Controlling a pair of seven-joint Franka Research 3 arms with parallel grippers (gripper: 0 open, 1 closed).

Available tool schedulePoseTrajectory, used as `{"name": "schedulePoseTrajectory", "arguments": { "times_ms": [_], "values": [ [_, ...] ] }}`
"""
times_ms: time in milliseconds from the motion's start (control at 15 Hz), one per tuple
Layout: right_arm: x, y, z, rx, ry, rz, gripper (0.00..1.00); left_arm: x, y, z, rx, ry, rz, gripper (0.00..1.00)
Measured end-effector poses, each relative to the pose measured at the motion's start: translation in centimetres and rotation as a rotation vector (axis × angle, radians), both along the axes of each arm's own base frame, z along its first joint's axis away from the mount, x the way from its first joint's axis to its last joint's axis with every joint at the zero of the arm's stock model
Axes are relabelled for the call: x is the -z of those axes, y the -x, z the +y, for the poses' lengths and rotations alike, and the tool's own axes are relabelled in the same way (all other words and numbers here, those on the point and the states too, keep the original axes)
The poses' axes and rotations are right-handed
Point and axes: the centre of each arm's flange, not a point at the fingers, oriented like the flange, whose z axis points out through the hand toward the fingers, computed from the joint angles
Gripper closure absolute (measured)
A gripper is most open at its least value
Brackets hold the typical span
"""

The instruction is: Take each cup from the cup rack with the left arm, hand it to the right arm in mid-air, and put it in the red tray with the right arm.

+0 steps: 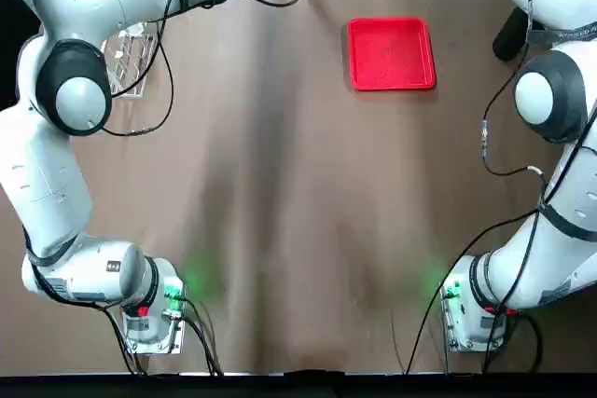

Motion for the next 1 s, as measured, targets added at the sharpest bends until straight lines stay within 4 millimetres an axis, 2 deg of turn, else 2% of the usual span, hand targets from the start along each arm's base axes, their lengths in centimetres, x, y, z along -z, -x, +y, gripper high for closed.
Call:
{"name": "schedulePoseTrajectory", "arguments": {
  "times_ms": [267,400,533,600,667,867,1000],
  "values": [
    [1.0,-0.9,-1.5,0.033,0.020,0.012,0.92,-0.4,-1.0,1.3,-0.027,0.004,-0.006,0.00],
    [2.7,-2.2,-4.3,0.068,0.067,0.020,0.92,-0.1,-1.9,2.9,-0.039,-0.007,-0.003,0.00],
    [4.9,-3.5,-8.5,0.093,0.169,0.016,0.92,1.2,-2.7,5.2,-0.008,-0.067,0.004,0.00],
    [5.7,-4.0,-10.9,0.106,0.220,0.012,0.92,1.9,-3.1,6.8,0.016,-0.115,0.011,0.00],
    [6.8,-4.7,-15.4,0.123,0.333,-0.003,0.92,3.2,-4.2,10.8,0.055,-0.230,0.010,0.00],
    [9.0,-5.1,-20.1,0.115,0.552,-0.040,0.92,4.7,-6.1,18.0,0.082,-0.434,-0.026,0.00],
    [11.5,-5.5,-21.5,0.097,0.647,-0.040,0.92,5.5,-7.2,22.1,0.085,-0.585,-0.079,0.00]
  ]
}}
